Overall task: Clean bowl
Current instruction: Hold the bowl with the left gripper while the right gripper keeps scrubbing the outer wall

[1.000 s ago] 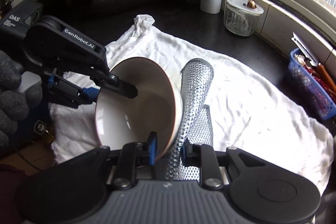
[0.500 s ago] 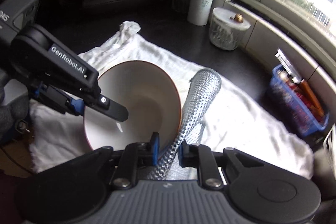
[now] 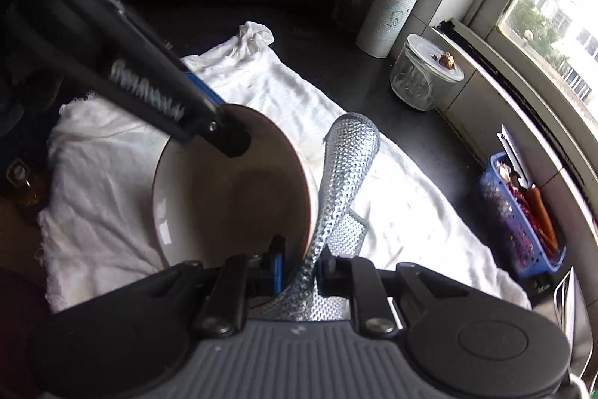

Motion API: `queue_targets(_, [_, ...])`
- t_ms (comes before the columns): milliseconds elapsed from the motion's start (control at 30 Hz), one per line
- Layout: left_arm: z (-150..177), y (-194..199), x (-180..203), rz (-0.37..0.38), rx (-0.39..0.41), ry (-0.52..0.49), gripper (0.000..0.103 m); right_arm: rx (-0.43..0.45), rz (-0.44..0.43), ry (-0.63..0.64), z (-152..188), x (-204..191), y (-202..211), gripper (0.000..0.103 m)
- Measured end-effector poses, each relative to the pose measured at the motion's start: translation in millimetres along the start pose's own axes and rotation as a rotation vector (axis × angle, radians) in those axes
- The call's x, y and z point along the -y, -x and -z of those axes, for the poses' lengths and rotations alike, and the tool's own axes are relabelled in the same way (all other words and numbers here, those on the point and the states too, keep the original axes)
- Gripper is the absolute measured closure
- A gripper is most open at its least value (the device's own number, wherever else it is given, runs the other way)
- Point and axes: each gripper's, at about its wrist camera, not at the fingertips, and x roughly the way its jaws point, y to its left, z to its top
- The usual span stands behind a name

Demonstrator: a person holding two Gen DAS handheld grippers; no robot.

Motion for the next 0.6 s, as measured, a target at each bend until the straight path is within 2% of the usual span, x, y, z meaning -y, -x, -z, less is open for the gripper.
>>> queue_targets(233, [16.2,-5.1,-46.9,0.097,-0.012,0.419,0.078,0.0,-0.056,-0.066,-1.2,-0.7,-3.6,0.083])
queue_targets(367, [36.3,-16.3,-74.6,0.171,-0.067,0.71,0.078,-0.001,-0.073,-0.094,-1.6,-1.0,-4.3,0.082])
queue_targets(433, [54.5,-26.2,-87.8,0.226,-0.121,0.892,0.078,-0.005,-0.073,-0.098,-1.4,-1.5,-4.6,0.082])
queue_targets(500, [66.3,-33.0,-92.9,0.263,-0.143,0.978,0.078,-0.012,-0.072,-0.111,0.4,-1.1,-5.2,0.082])
queue_targets(533, [68.4,-34.3,-93.2,0.271,-0.144,0.988,0.078,-0.015,-0.075,-0.12,1.5,-0.8,-5.3,0.082])
queue_targets(600, [65.3,-35.0,-90.0,0.27,-0.138,0.944,0.078,-0.013,-0.074,-0.127,2.8,-0.5,-5.5,0.082])
